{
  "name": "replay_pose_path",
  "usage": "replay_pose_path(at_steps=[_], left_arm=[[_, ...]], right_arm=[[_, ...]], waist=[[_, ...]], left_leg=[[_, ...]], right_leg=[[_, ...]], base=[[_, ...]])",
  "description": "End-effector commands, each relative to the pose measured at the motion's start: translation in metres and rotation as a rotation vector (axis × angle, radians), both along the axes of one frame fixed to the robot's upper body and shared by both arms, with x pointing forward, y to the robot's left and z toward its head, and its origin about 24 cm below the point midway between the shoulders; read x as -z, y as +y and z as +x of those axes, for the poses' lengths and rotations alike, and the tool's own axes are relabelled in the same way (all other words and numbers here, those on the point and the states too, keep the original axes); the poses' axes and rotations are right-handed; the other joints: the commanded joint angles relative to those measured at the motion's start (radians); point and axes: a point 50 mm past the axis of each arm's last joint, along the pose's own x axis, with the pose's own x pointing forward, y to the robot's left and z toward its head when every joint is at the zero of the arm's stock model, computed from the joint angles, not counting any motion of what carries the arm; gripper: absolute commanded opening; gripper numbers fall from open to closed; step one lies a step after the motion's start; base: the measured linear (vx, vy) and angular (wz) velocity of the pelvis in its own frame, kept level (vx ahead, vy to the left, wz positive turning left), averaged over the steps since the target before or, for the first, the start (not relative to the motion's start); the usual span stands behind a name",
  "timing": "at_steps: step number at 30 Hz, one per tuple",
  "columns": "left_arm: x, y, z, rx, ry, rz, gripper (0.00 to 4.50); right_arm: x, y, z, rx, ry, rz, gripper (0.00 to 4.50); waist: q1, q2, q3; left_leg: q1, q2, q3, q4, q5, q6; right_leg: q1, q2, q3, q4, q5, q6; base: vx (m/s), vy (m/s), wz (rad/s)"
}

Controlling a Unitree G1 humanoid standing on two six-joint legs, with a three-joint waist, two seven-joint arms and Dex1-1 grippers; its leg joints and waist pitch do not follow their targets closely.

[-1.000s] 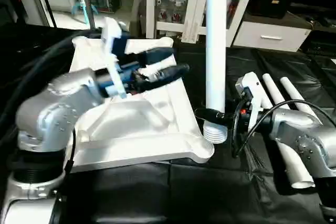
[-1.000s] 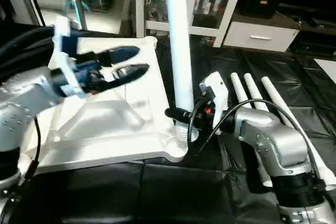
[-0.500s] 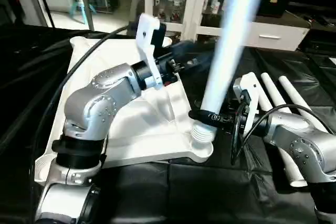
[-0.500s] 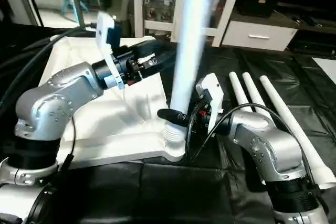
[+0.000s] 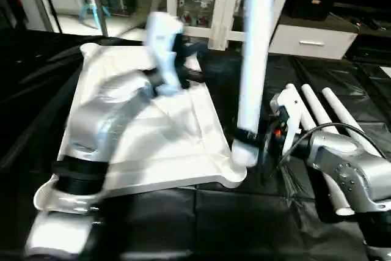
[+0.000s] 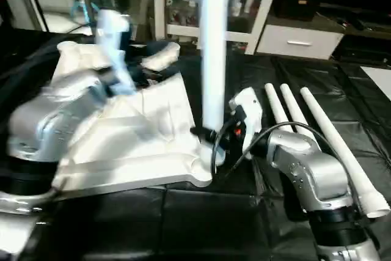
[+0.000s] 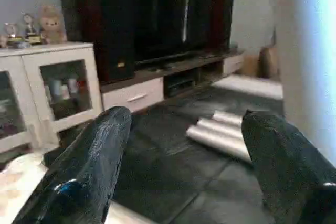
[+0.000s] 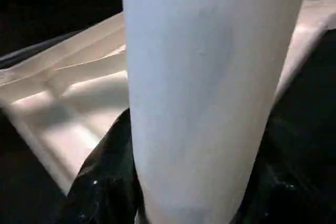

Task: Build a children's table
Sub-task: Pick table leg

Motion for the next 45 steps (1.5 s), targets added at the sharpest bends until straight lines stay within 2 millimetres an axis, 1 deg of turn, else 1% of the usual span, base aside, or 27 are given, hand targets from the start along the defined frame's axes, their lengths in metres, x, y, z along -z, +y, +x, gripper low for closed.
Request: replay_pose_path(at_steps=[1, 3, 5, 6, 7, 8, 10, 11, 12, 13, 14, 16, 17, 18, 19, 21, 23, 27, 28, 29, 31, 32, 33, 36, 37, 38, 45], left_arm=[[0.026, -0.002, -0.016, 0.187, 0.072, 0.147, 4.14], [0.044, -0.003, -0.024, 0.277, 0.127, 0.228, 4.14], [0.057, -0.005, -0.030, 0.328, 0.155, 0.291, 4.39], [0.071, -0.009, -0.038, 0.391, 0.198, 0.343, 4.47], [0.071, -0.009, -0.038, 0.391, 0.198, 0.343, 4.47], [0.078, -0.013, -0.042, 0.426, 0.208, 0.365, 4.50], [0.085, -0.018, -0.044, 0.445, 0.200, 0.377, 4.50], [0.089, -0.020, -0.045, 0.454, 0.194, 0.394, 4.50], [0.092, -0.020, -0.045, 0.462, 0.198, 0.403, 4.50], [0.098, -0.021, -0.047, 0.480, 0.205, 0.436, 4.50], [0.101, -0.020, -0.047, 0.487, 0.215, 0.454, 4.50], [0.107, -0.019, -0.046, 0.490, 0.222, 0.499, 4.50], [0.110, -0.018, -0.045, 0.487, 0.225, 0.522, 4.33], [0.112, -0.017, -0.045, 0.486, 0.226, 0.545, 4.33], [0.114, -0.015, -0.044, 0.484, 0.227, 0.564, 4.15], [0.117, -0.012, -0.044, 0.488, 0.242, 0.583, 4.12], [0.120, -0.009, -0.044, 0.499, 0.250, 0.602, 3.85], [0.123, -0.011, -0.042, 0.497, 0.236, 0.605, 3.60], [0.124, -0.013, -0.042, 0.494, 0.234, 0.609, 3.38], [0.124, -0.013, -0.042, 0.494, 0.234, 0.609, 3.38], [0.127, -0.015, -0.042, 0.498, 0.235, 0.615, 3.14], [0.127, -0.016, -0.042, 0.502, 0.236, 0.615, 3.14], [0.128, -0.017, -0.043, 0.511, 0.245, 0.613, 2.93], [0.130, -0.018, -0.044, 0.524, 0.254, 0.616, 2.75], [0.131, -0.018, -0.045, 0.531, 0.256, 0.628, 2.68], [0.133, -0.018, -0.045, 0.531, 0.256, 0.641, 2.54], [0.137, -0.010, -0.045, 0.521, 0.281, 0.739, 1.91]], right_arm=[[-0.007, -0.005, 0.005, 0.030, -0.038, 0.006, 1.86], [-0.006, -0.005, 0.005, 0.029, -0.024, 0.021, 1.86], [-0.006, -0.006, 0.005, 0.028, -0.019, 0.037, 1.86], [-0.006, -0.008, 0.005, 0.022, -0.012, 0.054, 1.86], [-0.006, -0.008, 0.005, 0.022, -0.012, 0.054, 1.86], [-0.006, -0.009, 0.003, 0.016, -0.004, 0.079, 1.86], [-0.007, -0.010, 0.001, 0.002, 0.005, 0.120, 1.86], [-0.008, -0.010, 0.000, -0.010, 0.010, 0.146, 1.86], [-0.008, -0.010, -0.001, -0.018, 0.013, 0.156, 1.86], [-0.010, -0.009, -0.005, -0.047, 0.022, 0.187, 1.86], [-0.010, -0.009, -0.007, -0.060, 0.029, 0.197, 1.86], [-0.010, -0.009, -0.011, -0.086, 0.046, 0.212, 1.86], [-0.009, -0.010, -0.012, -0.092, 0.052, 0.213, 1.86], [-0.008, -0.010, -0.013, -0.096, 0.055, 0.211, 1.86], [-0.007, -0.010, -0.014, -0.099, 0.059, 0.210, 1.86], [-0.005, -0.011, -0.015, -0.111, 0.068, 0.209, 1.86], [-0.003, -0.010, -0.017, -0.122, 0.075, 0.195, 1.86], [-0.001, -0.010, -0.014, -0.098, 0.061, 0.180, 1.86], [-0.002, -0.010, -0.013, -0.088, 0.055, 0.178, 1.86], [-0.002, -0.010, -0.013, -0.088, 0.055, 0.178, 1.86], [-0.002, -0.010, -0.011, -0.076, 0.044, 0.167, 1.86], [-0.002, -0.010, -0.011, -0.073, 0.042, 0.163, 1.86], [-0.002, -0.010, -0.011, -0.072, 0.040, 0.162, 1.86], [-0.002, -0.010, -0.011, -0.071, 0.039, 0.161, 1.86], [-0.001, -0.010, -0.011, -0.069, 0.037, 0.157, 1.86], [-0.001, -0.010, -0.012, -0.069, 0.036, 0.154, 1.86], [0.000, -0.009, -0.013, -0.074, 0.036, 0.139, 1.86]], waist=[[-0.002, 0.005, -0.067], [-0.003, 0.008, -0.066], [-0.003, 0.011, -0.068], [0.001, 0.012, -0.067], [0.002, 0.011, -0.066], [0.002, 0.012, -0.064], [0.001, 0.009, -0.063], [0.001, 0.013, -0.063], [0.000, 0.009, -0.062], [-0.001, 0.008, -0.062], [-0.001, 0.009, -0.060], [-0.001, 0.012, -0.062], [-0.003, 0.010, -0.061], [-0.003, 0.011, -0.062], [-0.004, 0.011, -0.062], [-0.005, 0.012, -0.062], [-0.004, 0.015, -0.063], [-0.001, 0.012, -0.063], [-0.001, 0.012, -0.064], [-0.002, 0.013, -0.064], [-0.002, 0.011, -0.063], [-0.001, 0.012, -0.063], [-0.001, 0.012, -0.064], [-0.002, 0.012, -0.063], [-0.002, 0.011, -0.063], [-0.001, 0.014, -0.064], [-0.003, 0.013, -0.063]], left_leg=[[0.004, 0.052, -0.018, -0.069, -0.042, -0.013], [0.007, 0.053, -0.016, -0.071, -0.042, -0.008], [0.011, 0.054, -0.014, -0.070, -0.047, -0.009], [0.013, 0.056, -0.012, -0.070, -0.054, -0.002], [0.011, 0.056, -0.013, -0.071, -0.059, -0.003], [0.009, 0.057, -0.013, -0.074, -0.073, -0.008], [0.006, 0.057, -0.014, -0.075, -0.096, -0.014], [0.005, 0.057, -0.015, -0.075, -0.104, -0.015], [0.004, 0.057, -0.015, -0.075, -0.113, -0.016], [0.004, 0.056, -0.016, -0.075, -0.114, -0.015], [0.005, 0.056, -0.015, -0.076, -0.128, -0.013], [0.007, 0.056, -0.016, -0.076, -0.126, -0.014], [0.004, 0.057, -0.018, -0.077, -0.126, -0.013], [0.007, 0.057, -0.018, -0.076, -0.129, -0.015], [0.006, 0.057, -0.018, -0.076, -0.130, -0.016], [0.008, 0.058, -0.017, -0.076, -0.125, -0.018], [0.008, 0.058, -0.017, -0.075, -0.123, -0.018], [0.007, 0.058, -0.016, -0.074, -0.113, -0.015], [0.007, 0.058, -0.016, -0.074, -0.112, -0.015], [0.007, 0.059, -0.016, -0.075, -0.114, -0.017], [0.006, 0.058, -0.016, -0.075, -0.114, -0.016], [0.008, 0.058, -0.016, -0.075, -0.120, -0.017], [0.007, 0.059, -0.017, -0.074, -0.120, -0.017], [0.006, 0.059, -0.017, -0.075, -0.118, -0.014], [0.006, 0.059, -0.017, -0.074, -0.116, -0.014], [0.007, 0.059, -0.017, -0.074, -0.117, -0.014], [0.008, 0.060, -0.018, -0.076, -0.128, -0.013]], right_leg=[[0.047, -0.086, 0.058, -0.069, -0.033, -0.142], [0.043, -0.084, 0.058, -0.067, -0.022, -0.152], [0.041, -0.084, 0.058, -0.066, -0.011, -0.161], [0.039, -0.086, 0.059, -0.066, 0.006, -0.178], [0.041, -0.086, 0.059, -0.066, 0.002, -0.180], [0.044, -0.089, 0.059, -0.068, -0.014, -0.181], [0.048, -0.092, 0.059, -0.072, -0.044, -0.178], [0.049, -0.094, 0.060, -0.076, -0.064, -0.173], [0.050, -0.094, 0.061, -0.078, -0.079, -0.168], [0.051, -0.094, 0.060, -0.080, -0.088, -0.164], [0.050, -0.094, 0.061, -0.083, -0.116, -0.154], [0.048, -0.093, 0.061, -0.083, -0.128, -0.145], [0.049, -0.092, 0.060, -0.084, -0.128, -0.142], [0.047, -0.093, 0.060, -0.084, -0.131, -0.142], [0.047, -0.093, 0.060, -0.084, -0.131, -0.145], [0.045, -0.092, 0.059, -0.082, -0.117, -0.157], [0.045, -0.092, 0.059, -0.081, -0.106, -0.165], [0.045, -0.094, 0.059, -0.078, -0.079, -0.179], [0.046, -0.095, 0.059, -0.078, -0.078, -0.180], [0.046, -0.094, 0.059, -0.078, -0.080, -0.180], [0.046, -0.095, 0.059, -0.078, -0.080, -0.181], [0.046, -0.097, 0.060, -0.080, -0.094, -0.178], [0.047, -0.097, 0.060, -0.079, -0.097, -0.178], [0.047, -0.097, 0.060, -0.079, -0.087, -0.181], [0.047, -0.096, 0.060, -0.079, -0.086, -0.181], [0.047, -0.097, 0.060, -0.079, -0.086, -0.180], [0.046, -0.096, 0.060, -0.080, -0.101, -0.177]], base=[[0.000, 0.000, 0.00], [0.000, 0.000, 0.00], [0.000, 0.000, 0.00], [0.000, 0.000, 0.00], [0.000, 0.000, 0.00], [0.000, 0.000, 0.00], [0.000, 0.000, 0.00], [0.000, 0.000, 0.00], [0.000, 0.000, 0.00], [0.000, 0.000, 0.00], [0.000, 0.000, 0.00], [0.000, 0.000, 0.00], [0.000, 0.000, 0.00], [0.000, 0.000, 0.00], [0.000, 0.000, 0.00], [0.000, 0.000, 0.00], [0.000, 0.000, 0.00], [0.000, 0.000, 0.00], [0.000, 0.000, 0.00], [0.000, 0.000, 0.00], [0.000, 0.000, 0.00], [0.000, 0.000, 0.00], [0.000, 0.000, 0.00], [0.000, 0.000, 0.00], [0.000, 0.000, 0.00], [0.000, 0.000, 0.00], [0.000, 0.000, 0.00]])
